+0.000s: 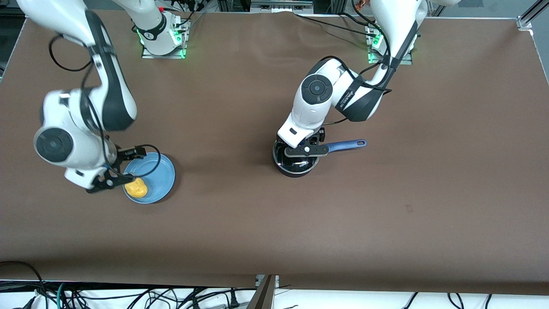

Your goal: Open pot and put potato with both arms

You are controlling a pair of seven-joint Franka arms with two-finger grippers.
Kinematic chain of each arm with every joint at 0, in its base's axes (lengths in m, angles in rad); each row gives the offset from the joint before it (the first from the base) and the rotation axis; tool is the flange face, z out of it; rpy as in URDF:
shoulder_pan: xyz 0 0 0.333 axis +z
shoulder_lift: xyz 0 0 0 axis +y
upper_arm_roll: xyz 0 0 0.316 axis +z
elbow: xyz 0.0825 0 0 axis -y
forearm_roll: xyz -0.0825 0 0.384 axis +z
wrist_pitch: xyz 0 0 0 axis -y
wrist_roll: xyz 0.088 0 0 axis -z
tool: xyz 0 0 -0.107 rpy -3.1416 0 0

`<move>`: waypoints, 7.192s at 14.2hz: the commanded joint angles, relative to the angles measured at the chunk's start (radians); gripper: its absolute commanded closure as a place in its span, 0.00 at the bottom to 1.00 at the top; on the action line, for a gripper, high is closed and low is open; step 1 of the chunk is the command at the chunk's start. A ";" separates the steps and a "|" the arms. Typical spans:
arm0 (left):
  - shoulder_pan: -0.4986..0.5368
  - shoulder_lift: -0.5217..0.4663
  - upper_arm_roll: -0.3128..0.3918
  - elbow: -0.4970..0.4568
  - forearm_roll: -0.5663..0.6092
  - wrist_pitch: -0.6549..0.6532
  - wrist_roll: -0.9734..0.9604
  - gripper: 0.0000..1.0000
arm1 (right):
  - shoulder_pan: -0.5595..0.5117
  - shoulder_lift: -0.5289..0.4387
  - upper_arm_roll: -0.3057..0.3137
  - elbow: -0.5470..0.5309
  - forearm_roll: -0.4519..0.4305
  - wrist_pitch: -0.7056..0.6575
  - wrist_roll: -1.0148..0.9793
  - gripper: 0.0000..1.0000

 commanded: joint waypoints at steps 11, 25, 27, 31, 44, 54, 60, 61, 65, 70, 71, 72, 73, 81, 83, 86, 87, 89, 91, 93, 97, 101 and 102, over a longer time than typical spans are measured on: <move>0.003 0.037 -0.008 -0.042 0.083 0.125 -0.082 0.00 | -0.042 0.226 0.004 0.026 -0.032 0.377 -0.395 0.00; 0.009 0.034 -0.006 -0.031 0.094 0.110 -0.085 0.38 | -0.067 0.229 0.007 0.028 0.023 0.325 -0.377 0.69; 0.012 0.030 -0.005 -0.029 0.089 0.109 -0.085 0.46 | -0.067 0.228 0.007 0.037 0.027 0.322 -0.379 0.69; 0.027 0.005 -0.003 -0.008 0.087 0.067 -0.079 0.49 | -0.057 0.222 0.007 0.044 0.022 0.315 -0.379 0.69; 0.393 -0.157 0.034 -0.028 -0.041 -0.094 0.568 0.49 | -0.113 0.238 0.006 0.103 0.324 0.137 -0.394 0.66; 0.584 -0.108 0.304 -0.173 -0.344 -0.086 1.204 0.48 | -0.100 0.260 0.006 0.109 0.223 0.178 -0.417 0.18; 0.622 -0.013 0.321 -0.213 -0.459 -0.077 1.264 0.45 | -0.093 0.249 0.004 0.110 0.198 0.170 -0.406 0.18; 0.625 -0.009 0.321 -0.216 -0.459 -0.063 1.282 0.45 | -0.091 0.248 0.004 0.112 0.197 0.170 -0.406 0.18; 0.636 0.016 0.321 -0.256 -0.528 -0.008 1.379 0.14 | -0.085 0.237 0.004 0.112 0.169 0.170 -0.403 0.21; 0.624 -0.057 0.313 -0.119 -0.392 -0.231 1.139 0.00 | -0.083 0.235 0.004 0.113 0.168 0.170 -0.403 0.36; 0.616 -0.079 0.296 -0.053 -0.286 -0.299 1.051 0.00 | -0.083 0.235 0.004 0.113 0.168 0.170 -0.403 0.38; 0.612 -0.100 0.263 0.016 -0.193 -0.368 0.984 0.00 | -0.083 0.235 0.006 0.113 0.169 0.170 -0.403 0.42; 0.610 -0.120 0.233 0.071 -0.126 -0.435 0.948 0.00 | -0.083 0.235 0.006 0.113 0.169 0.169 -0.402 0.43; 0.582 -0.341 0.167 0.178 -0.006 -0.671 0.810 0.00 | -0.031 0.145 0.020 0.117 0.189 -0.015 -0.120 0.46; 0.560 -0.363 0.166 0.176 -0.005 -0.672 0.807 0.00 | -0.025 0.127 0.071 0.117 0.217 -0.061 0.015 0.46; 0.552 -0.371 0.164 0.176 -0.017 -0.665 0.811 0.00 | -0.022 0.087 0.186 0.156 0.244 -0.110 0.251 0.46; 0.550 -0.377 0.164 0.178 -0.018 -0.668 0.805 0.00 | -0.018 0.088 0.222 0.193 0.246 -0.145 0.349 0.46; 0.553 -0.397 0.123 0.173 -0.009 -0.684 0.717 0.00 | 0.004 0.093 0.298 0.242 0.244 -0.167 0.549 0.46; 0.575 -0.397 0.104 0.173 -0.014 -0.715 0.642 0.00 | 0.053 0.125 0.372 0.284 0.244 -0.140 0.760 0.46; 0.593 -0.386 0.104 0.178 -0.020 -0.715 0.656 0.00 | 0.148 0.157 0.385 0.296 0.244 -0.004 0.967 0.45; 0.598 -0.357 0.106 0.201 -0.026 -0.718 0.673 0.00 | 0.320 0.214 0.380 0.293 0.232 0.187 1.236 0.39; 0.602 -0.348 0.107 0.205 -0.026 -0.717 0.673 0.00 | 0.351 0.228 0.377 0.291 0.211 0.244 1.266 0.00; 0.602 -0.348 0.107 0.205 -0.025 -0.717 0.673 0.00 | 0.345 0.223 0.377 0.294 0.211 0.236 1.263 0.00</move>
